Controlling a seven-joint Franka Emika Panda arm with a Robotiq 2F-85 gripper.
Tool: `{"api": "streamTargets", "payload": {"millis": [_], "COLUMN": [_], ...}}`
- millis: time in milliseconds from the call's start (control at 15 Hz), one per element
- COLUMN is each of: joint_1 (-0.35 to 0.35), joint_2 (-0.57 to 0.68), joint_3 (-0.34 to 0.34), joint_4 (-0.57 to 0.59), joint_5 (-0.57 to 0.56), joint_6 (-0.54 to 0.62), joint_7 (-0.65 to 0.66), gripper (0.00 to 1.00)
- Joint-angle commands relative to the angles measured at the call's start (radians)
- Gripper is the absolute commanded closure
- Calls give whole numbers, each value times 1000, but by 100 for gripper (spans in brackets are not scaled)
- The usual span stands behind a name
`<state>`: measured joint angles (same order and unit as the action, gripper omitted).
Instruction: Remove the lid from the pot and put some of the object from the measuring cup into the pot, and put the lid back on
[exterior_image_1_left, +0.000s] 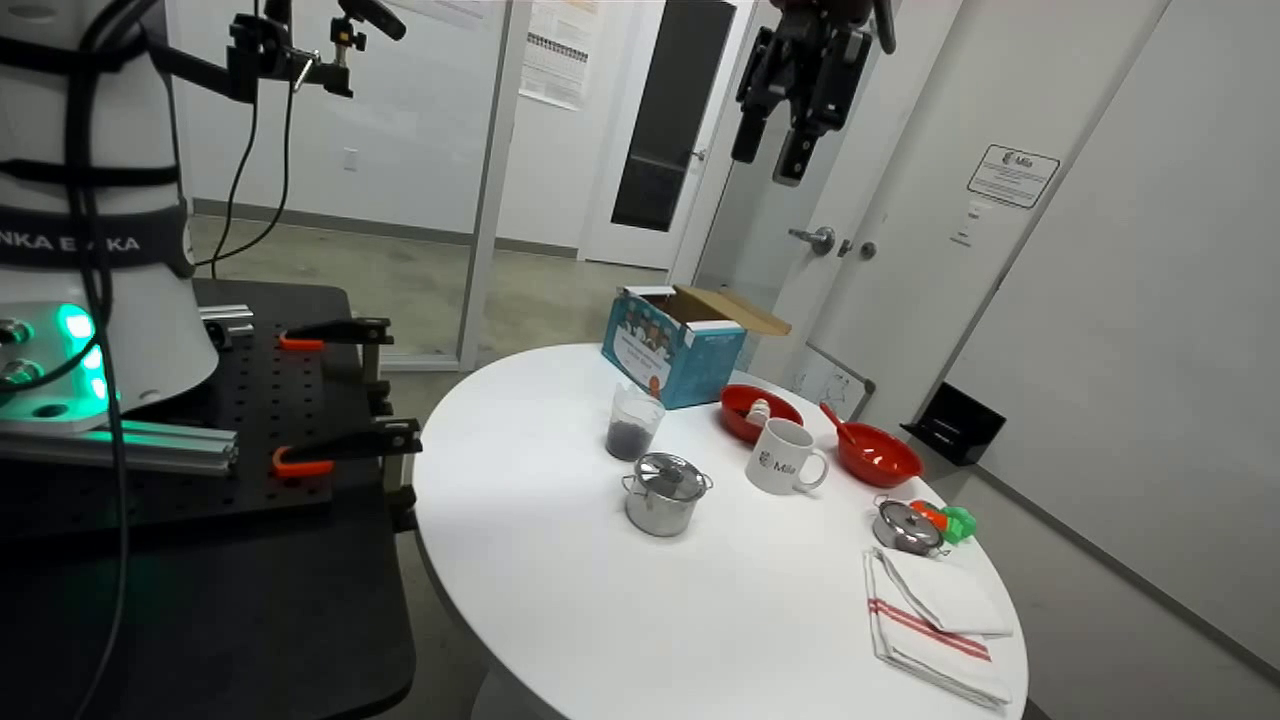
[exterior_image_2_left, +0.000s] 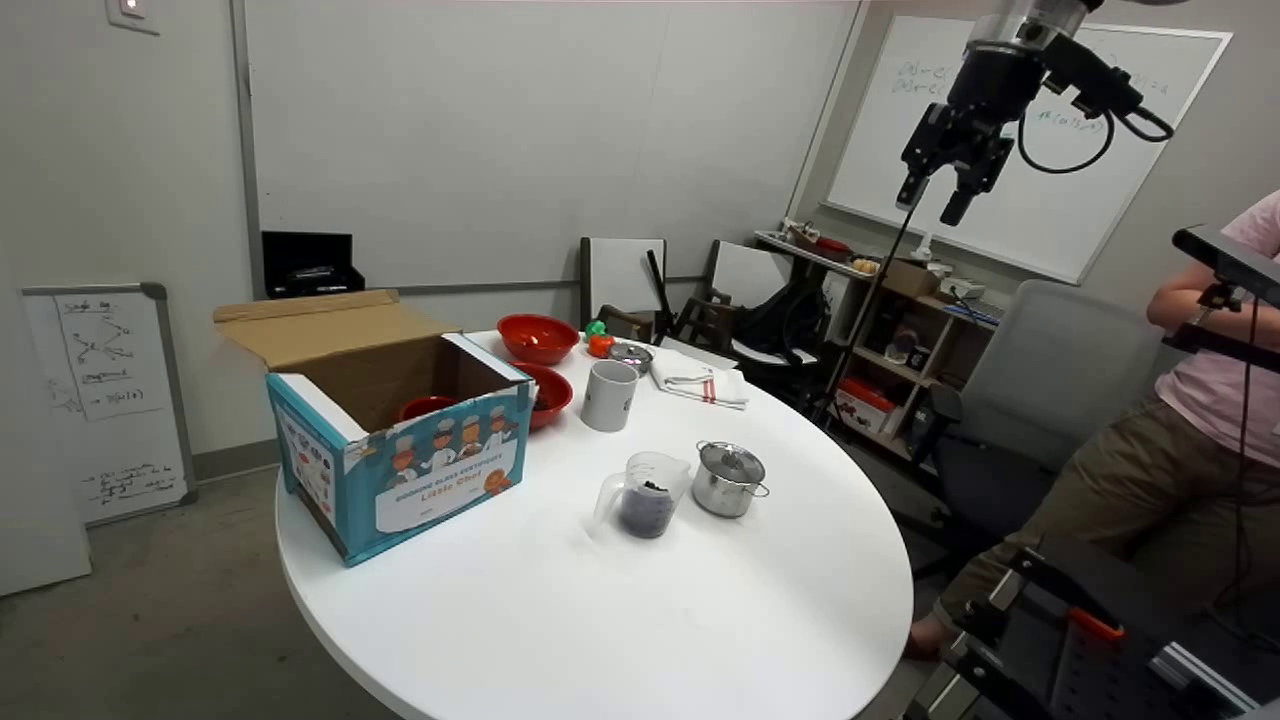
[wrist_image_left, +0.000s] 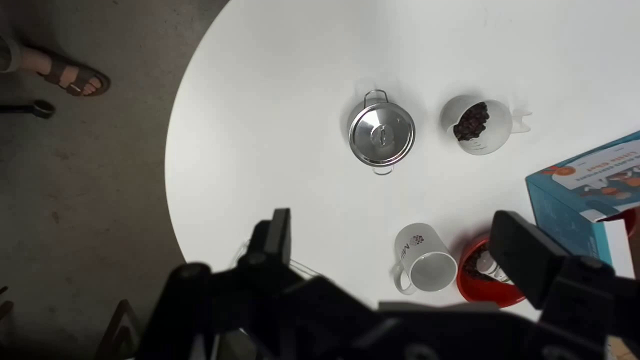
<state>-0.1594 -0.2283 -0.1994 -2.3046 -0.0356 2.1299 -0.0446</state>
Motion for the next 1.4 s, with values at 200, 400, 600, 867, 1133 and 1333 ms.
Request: {"api": "streamTargets", "payload": {"millis": [200,400,600,867,1133,1333], "joint_1": [-14,16,42,49,46,52], "joint_2": [10,72,145,248,336,409], "joint_3": [12,17,45,75,74,72], "joint_4": [2,15,22,36,30,37], "joint_5": [-28,5,28,9,3,-10], "joint_6": [-1,-68,-91,-24,103,164], "joint_7": [26,-59,-71,58,189,230], "gripper": [0,0,0,0,0,0]}}
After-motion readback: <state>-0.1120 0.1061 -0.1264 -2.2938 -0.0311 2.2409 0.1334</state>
